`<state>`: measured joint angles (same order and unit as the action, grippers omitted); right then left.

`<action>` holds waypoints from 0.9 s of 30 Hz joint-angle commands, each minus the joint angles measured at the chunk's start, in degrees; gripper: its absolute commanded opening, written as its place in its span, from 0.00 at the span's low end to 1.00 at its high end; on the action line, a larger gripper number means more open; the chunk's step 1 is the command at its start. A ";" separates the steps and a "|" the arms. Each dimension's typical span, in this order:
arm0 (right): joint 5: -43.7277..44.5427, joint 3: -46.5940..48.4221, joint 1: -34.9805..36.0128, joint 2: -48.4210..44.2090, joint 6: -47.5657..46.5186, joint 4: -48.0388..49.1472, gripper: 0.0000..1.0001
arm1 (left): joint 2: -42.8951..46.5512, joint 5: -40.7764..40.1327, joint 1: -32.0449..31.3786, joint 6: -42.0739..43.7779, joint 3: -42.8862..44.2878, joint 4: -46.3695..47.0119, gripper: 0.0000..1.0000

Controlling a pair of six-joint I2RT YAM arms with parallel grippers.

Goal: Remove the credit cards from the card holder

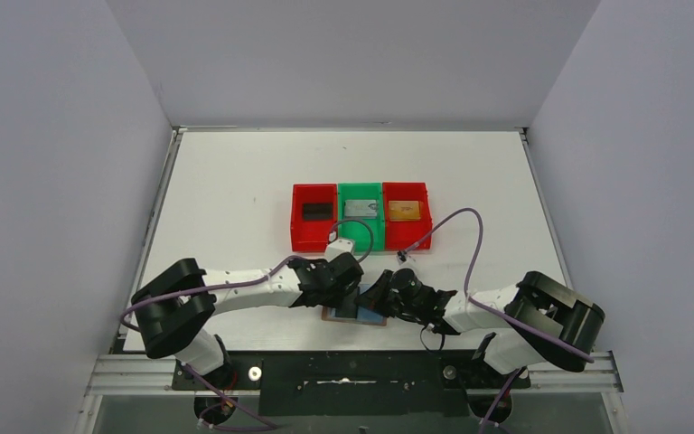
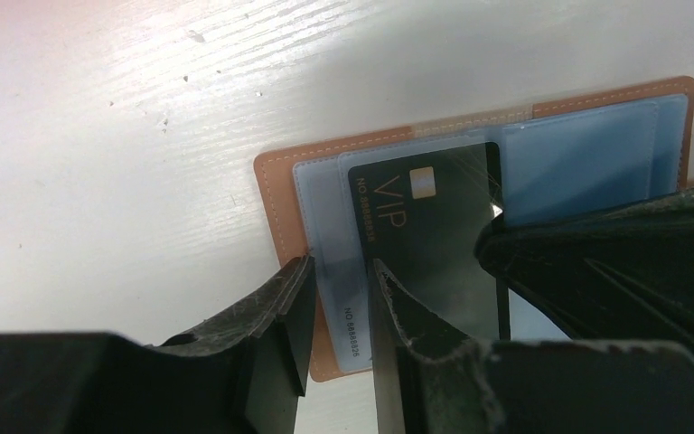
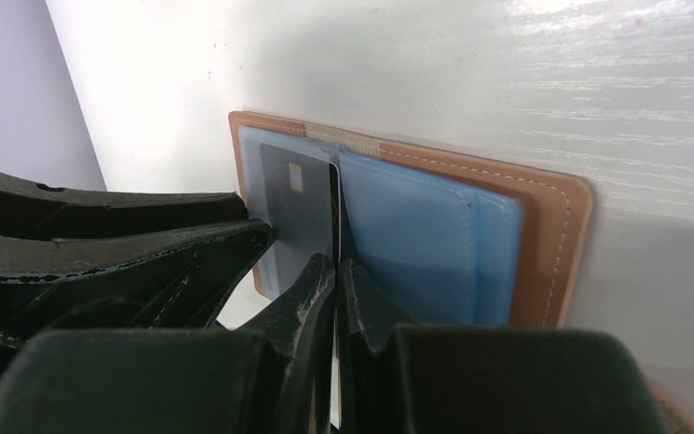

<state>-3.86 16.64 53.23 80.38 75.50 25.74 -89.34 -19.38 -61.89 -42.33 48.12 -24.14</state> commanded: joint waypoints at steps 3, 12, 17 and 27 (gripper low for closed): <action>3.09 0.35 -0.35 -1.78 -1.35 -4.69 0.00 | -2.31 -4.73 -1.13 -2.04 0.83 -5.83 0.23; 3.08 0.07 -0.42 -2.72 -1.38 -5.18 0.00 | -1.88 -3.67 -1.17 -1.14 -0.15 -4.07 0.22; 3.18 -0.01 -0.48 -3.70 -1.37 -6.09 0.00 | -3.21 -4.16 -1.48 -1.26 0.22 -4.62 0.20; 1.59 -2.78 -1.32 -5.99 -0.66 -3.79 0.01 | -5.20 -6.69 -1.57 -2.76 0.31 -6.71 0.16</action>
<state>-3.03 15.55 52.86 75.40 75.55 22.39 -91.44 -23.49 -63.70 -44.99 49.91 -24.99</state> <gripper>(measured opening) 0.025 0.170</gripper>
